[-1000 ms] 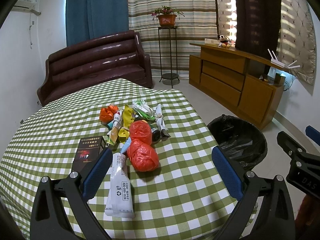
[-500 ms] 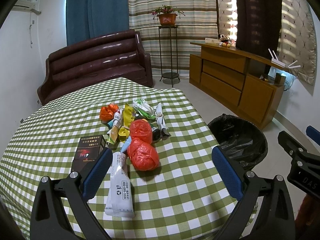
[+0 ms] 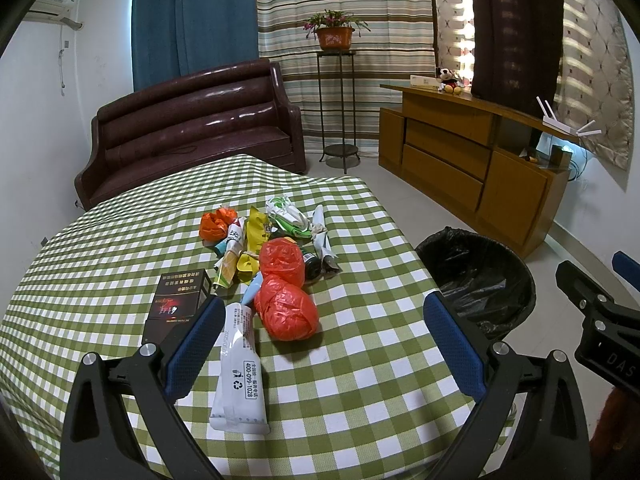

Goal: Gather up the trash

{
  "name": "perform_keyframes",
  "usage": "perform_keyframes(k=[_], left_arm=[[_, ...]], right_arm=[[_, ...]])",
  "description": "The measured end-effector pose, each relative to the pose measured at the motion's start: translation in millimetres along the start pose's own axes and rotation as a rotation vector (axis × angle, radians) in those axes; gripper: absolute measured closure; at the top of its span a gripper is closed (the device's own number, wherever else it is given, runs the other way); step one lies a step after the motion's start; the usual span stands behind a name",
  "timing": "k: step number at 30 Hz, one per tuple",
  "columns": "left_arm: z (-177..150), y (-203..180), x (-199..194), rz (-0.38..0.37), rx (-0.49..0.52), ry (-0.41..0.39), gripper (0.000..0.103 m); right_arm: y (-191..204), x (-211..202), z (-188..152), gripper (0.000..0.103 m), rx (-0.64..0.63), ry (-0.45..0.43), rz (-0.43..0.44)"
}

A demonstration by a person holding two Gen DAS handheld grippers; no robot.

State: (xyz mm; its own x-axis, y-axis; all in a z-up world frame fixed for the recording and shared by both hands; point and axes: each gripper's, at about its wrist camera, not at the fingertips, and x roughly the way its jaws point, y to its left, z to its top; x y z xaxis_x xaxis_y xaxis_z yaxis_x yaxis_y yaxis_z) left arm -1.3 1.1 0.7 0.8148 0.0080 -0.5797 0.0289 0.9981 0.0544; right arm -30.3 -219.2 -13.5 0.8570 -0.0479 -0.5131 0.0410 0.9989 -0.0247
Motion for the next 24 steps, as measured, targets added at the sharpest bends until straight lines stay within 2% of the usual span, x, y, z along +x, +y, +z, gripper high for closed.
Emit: perform_keyframes(k=[24], left_arm=[[-3.5,-0.5,0.4,-0.002,0.0,0.004,0.006]], right_arm=[[1.4,2.0,-1.1,0.004,0.003,0.003,0.002]])
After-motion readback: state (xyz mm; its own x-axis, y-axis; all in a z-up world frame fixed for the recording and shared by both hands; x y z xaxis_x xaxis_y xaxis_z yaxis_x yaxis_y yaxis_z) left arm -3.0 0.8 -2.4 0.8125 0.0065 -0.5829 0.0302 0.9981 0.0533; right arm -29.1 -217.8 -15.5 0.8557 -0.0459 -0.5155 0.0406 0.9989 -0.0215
